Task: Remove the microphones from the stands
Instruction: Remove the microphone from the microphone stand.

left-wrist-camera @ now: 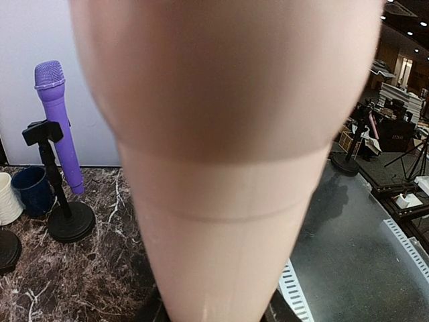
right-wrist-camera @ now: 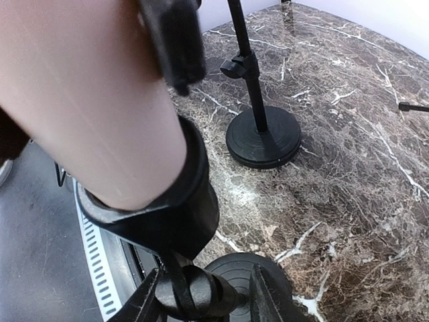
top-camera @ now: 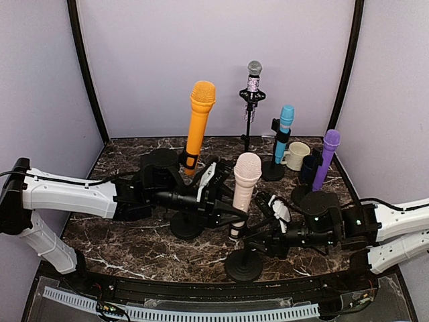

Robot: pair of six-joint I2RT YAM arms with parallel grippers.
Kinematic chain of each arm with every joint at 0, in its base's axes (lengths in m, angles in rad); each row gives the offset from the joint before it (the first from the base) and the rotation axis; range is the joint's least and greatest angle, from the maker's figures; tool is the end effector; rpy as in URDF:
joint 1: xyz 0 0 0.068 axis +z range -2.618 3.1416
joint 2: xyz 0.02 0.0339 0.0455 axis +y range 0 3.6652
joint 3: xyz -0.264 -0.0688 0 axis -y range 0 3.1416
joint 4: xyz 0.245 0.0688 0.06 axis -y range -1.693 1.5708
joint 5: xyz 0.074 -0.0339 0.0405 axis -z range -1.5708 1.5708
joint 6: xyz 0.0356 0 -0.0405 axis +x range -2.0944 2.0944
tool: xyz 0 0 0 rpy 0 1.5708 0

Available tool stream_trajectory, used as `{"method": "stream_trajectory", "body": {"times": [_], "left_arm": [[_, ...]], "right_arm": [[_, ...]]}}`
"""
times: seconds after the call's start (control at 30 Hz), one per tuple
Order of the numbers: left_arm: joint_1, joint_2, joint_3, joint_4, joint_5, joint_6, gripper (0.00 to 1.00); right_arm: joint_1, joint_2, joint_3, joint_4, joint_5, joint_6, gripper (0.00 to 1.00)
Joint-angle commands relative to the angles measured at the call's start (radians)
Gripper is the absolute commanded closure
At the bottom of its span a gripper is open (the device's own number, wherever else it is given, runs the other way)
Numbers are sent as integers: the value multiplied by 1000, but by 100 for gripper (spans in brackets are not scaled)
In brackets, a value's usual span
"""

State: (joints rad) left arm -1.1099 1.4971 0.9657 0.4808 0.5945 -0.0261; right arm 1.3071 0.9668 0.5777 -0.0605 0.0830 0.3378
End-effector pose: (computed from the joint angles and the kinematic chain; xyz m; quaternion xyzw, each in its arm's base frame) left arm 0.1358 -0.3184 0.2991 0.5303 0.4896 -0.5333 0.4411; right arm 0.0597 0.2098 0.2458 -0.3747 0.7590 0.3654 0.3872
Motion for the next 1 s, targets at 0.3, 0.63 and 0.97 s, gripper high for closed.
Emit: {"method": "stream_trajectory", "body": {"times": [0.3,0.63,0.97], "left_arm": [[-10,-9,5,-21,4,-60,75],[-11,-7,84,-29,-57,-34,32],[-10,-36,99,-34,-138,-43,43]], "right_arm": [[11,-8,1,24,41,-3,100],[16,-1,7,-12,67,-27,100],[24,22,11,-25,86,-34,100]]}}
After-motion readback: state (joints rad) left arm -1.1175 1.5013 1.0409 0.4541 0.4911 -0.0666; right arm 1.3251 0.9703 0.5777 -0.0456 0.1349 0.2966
